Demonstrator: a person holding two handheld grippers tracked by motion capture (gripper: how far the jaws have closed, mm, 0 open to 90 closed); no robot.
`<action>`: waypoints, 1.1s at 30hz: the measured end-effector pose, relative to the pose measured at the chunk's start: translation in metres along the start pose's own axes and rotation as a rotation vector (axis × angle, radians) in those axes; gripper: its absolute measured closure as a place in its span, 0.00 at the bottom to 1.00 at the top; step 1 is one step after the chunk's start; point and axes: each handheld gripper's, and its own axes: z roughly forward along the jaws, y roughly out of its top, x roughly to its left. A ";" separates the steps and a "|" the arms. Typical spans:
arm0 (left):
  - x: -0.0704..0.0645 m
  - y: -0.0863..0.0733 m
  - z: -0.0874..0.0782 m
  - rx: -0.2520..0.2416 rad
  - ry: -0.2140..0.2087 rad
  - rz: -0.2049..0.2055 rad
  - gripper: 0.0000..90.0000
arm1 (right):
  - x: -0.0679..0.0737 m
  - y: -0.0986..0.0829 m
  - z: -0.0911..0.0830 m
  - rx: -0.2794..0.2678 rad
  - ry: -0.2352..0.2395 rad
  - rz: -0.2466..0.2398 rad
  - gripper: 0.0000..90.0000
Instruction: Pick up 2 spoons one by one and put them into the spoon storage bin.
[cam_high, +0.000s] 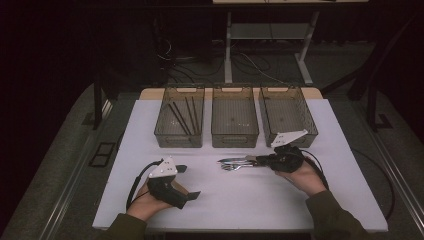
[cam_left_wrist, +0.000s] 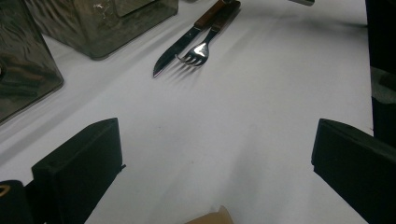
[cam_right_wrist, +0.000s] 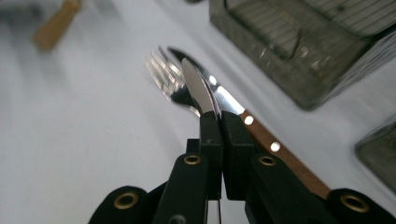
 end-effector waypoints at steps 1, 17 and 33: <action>0.000 0.000 0.000 0.000 0.000 0.000 0.01 | -0.002 0.002 -0.001 -0.018 -0.002 0.009 0.98; 0.000 0.000 0.000 -0.008 -0.001 -0.008 0.01 | -0.008 0.021 -0.001 -0.144 -0.003 0.062 0.97; 0.000 0.000 0.000 -0.010 -0.001 -0.004 0.01 | -0.019 0.044 0.004 -0.176 -0.020 0.088 0.97</action>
